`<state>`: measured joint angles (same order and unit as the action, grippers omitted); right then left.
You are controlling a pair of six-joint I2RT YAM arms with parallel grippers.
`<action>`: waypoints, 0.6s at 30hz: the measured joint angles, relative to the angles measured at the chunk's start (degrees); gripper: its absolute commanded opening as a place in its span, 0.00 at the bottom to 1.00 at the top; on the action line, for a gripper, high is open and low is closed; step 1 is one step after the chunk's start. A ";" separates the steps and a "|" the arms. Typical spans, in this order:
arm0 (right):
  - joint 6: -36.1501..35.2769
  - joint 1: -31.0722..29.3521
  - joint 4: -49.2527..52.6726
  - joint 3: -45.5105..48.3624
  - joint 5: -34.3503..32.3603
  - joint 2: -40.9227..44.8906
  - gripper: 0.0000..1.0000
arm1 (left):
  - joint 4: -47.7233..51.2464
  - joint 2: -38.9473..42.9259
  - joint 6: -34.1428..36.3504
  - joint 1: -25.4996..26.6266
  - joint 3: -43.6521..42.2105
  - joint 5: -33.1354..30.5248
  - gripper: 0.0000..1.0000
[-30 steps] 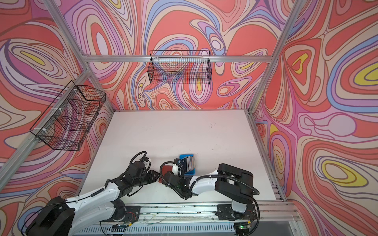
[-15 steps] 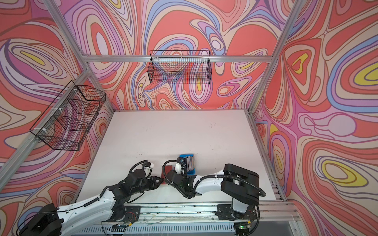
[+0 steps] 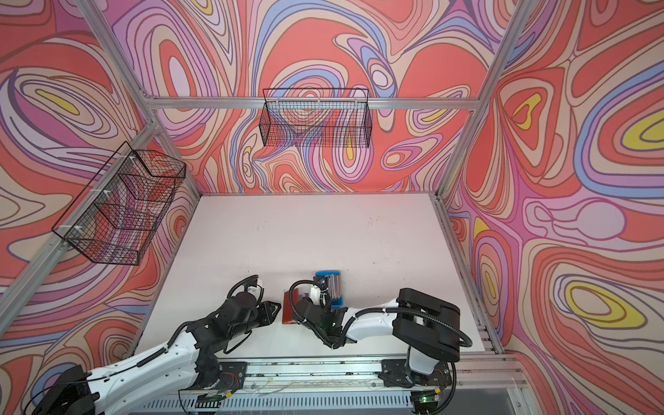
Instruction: Put the credit cards into the card holder
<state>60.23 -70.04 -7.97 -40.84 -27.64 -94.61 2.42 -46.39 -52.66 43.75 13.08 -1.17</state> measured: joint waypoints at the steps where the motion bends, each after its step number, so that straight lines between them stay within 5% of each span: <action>1: -0.09 0.00 0.00 0.00 0.00 0.00 0.00 | 0.00 -0.74 0.24 -0.33 0.26 -0.02 0.29; 18: -0.59 0.00 -0.22 -0.09 0.26 -0.37 0.00 | -4.15 -12.04 4.00 -0.68 1.70 1.66 0.28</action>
<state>59.64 -70.04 -8.19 -40.93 -27.38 -94.98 -1.74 -58.43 -48.66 43.07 14.79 0.49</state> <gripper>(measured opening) 0.047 0.279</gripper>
